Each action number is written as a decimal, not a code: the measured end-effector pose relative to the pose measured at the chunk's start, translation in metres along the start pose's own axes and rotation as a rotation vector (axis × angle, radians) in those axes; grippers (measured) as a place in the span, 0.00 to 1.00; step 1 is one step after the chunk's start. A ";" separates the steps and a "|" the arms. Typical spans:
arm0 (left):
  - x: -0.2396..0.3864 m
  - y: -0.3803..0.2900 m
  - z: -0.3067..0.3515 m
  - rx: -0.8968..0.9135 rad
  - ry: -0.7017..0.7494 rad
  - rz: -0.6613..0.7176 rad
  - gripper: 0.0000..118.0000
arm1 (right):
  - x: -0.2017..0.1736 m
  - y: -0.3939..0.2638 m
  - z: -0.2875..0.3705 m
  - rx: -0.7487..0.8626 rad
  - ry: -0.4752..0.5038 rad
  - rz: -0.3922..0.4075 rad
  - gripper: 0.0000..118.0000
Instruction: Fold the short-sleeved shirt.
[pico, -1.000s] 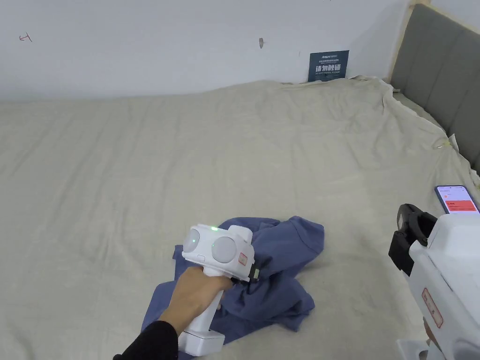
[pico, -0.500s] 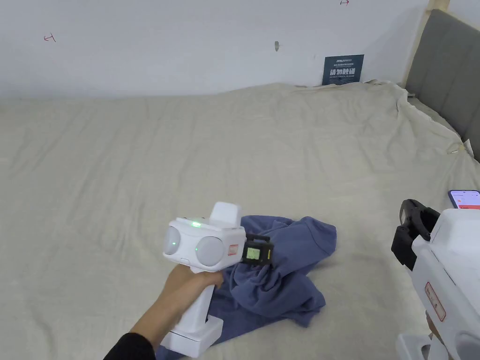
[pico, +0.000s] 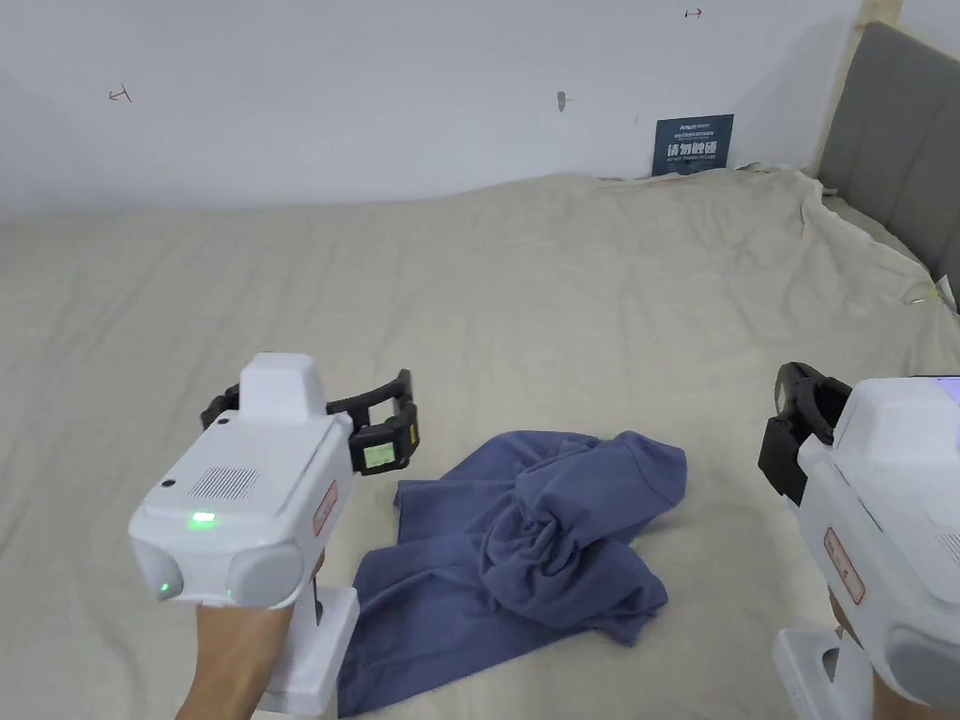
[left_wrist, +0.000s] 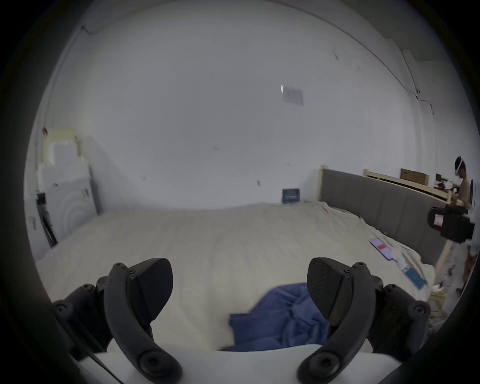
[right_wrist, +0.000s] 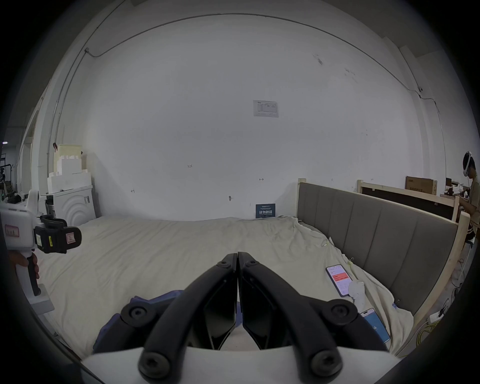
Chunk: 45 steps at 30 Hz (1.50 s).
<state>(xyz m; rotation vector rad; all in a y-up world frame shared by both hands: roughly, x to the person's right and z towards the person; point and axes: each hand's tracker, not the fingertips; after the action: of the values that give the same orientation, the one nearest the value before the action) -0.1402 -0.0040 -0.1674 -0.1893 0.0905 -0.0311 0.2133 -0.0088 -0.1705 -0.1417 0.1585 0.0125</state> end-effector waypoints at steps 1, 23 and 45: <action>-0.003 -0.004 0.005 0.025 0.027 -0.011 0.89 | -0.002 0.001 0.001 0.006 0.003 0.001 0.00; -0.023 -0.025 0.016 0.018 0.137 -0.069 0.00 | -0.014 0.009 0.010 0.030 0.008 0.024 0.00; -0.028 -0.160 -0.041 -0.871 0.022 0.217 0.45 | -0.015 -0.013 -0.003 -0.052 0.017 0.022 0.00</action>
<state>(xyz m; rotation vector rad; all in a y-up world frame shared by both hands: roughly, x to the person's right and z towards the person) -0.1751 -0.1679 -0.1743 -1.0481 0.1419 0.2273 0.1984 -0.0221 -0.1695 -0.1919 0.1769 0.0369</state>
